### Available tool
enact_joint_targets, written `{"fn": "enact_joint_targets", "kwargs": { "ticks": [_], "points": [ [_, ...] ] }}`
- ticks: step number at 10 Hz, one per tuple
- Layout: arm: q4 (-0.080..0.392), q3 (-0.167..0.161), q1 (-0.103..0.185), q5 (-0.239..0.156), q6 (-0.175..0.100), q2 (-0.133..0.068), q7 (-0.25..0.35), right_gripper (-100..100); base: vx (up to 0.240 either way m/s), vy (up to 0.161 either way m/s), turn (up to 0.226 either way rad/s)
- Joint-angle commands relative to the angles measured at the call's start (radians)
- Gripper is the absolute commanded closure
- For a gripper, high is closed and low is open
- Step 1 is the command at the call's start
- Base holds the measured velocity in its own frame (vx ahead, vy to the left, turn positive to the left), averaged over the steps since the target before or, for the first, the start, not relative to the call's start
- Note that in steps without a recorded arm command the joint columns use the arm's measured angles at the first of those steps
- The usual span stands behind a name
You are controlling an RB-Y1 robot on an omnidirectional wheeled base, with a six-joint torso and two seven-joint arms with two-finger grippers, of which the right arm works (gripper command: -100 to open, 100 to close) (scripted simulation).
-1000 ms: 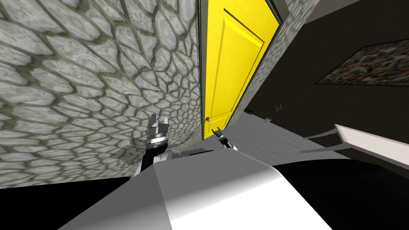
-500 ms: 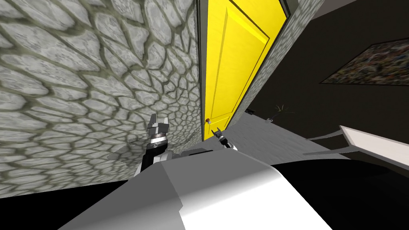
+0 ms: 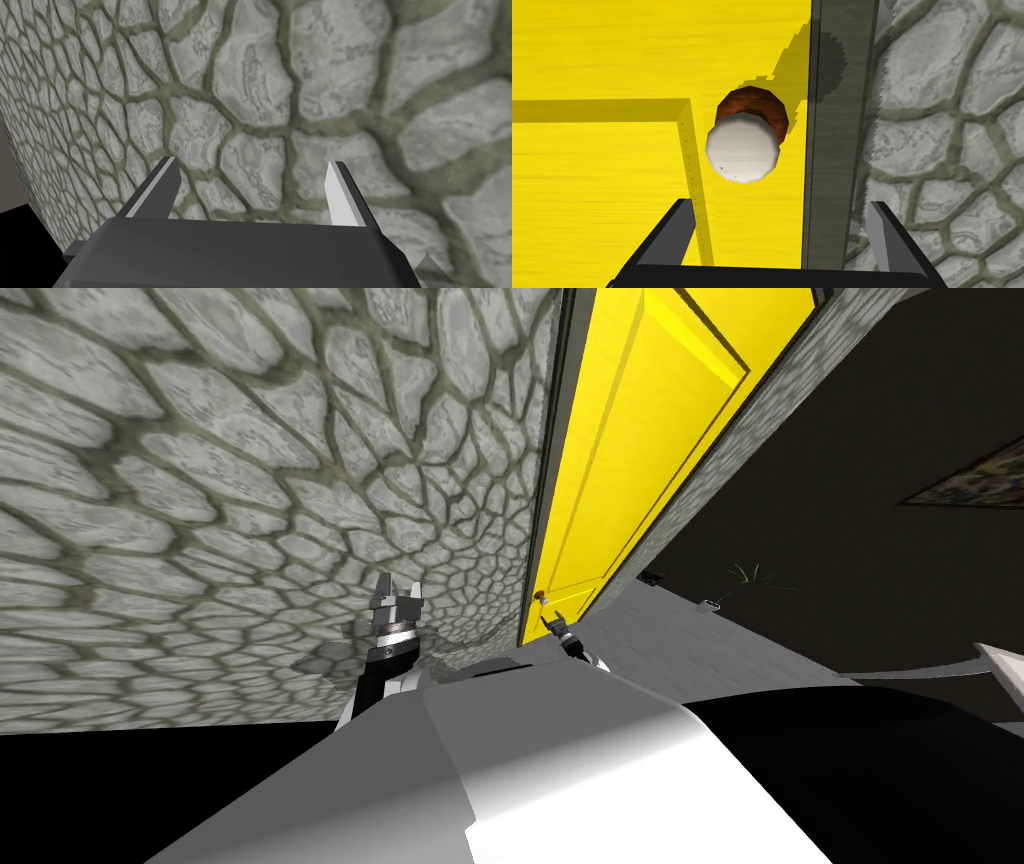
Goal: Pull the door open
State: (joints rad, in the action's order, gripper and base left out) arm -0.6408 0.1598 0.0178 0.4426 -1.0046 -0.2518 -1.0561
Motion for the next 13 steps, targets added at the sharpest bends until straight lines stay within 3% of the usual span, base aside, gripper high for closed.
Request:
{"fn": "enact_joint_targets", "kwargs": {
  "ticks": [1, 3, 4, 5, 8, 9, 13],
  "points": [
    [0.028, 0.020, -0.002, -0.014, -0.023, -0.018, 0.003, -100, 0.200, 0.065, 0.171],
    [0.057, 0.050, -0.017, -0.037, -0.057, -0.052, 0.014, -100, 0.186, 0.053, 0.193],
    [0.057, 0.050, -0.017, -0.037, -0.057, -0.052, 0.014, -100, 0.106, 0.024, 0.060],
    [0.073, 0.068, -0.025, -0.050, -0.077, -0.071, 0.021, -100, 0.159, 0.043, 0.187],
    [0.091, 0.073, -0.020, -0.054, -0.086, -0.079, 0.022, -100, 0.071, 0.004, 0.048],
    [0.091, 0.073, -0.020, -0.054, -0.086, -0.079, 0.022, 100, -0.030, -0.008, -0.005],
    [0.091, 0.073, -0.020, -0.054, -0.086, -0.079, 0.022, 100, -0.004, 0.001, -0.002]
  ]
}}
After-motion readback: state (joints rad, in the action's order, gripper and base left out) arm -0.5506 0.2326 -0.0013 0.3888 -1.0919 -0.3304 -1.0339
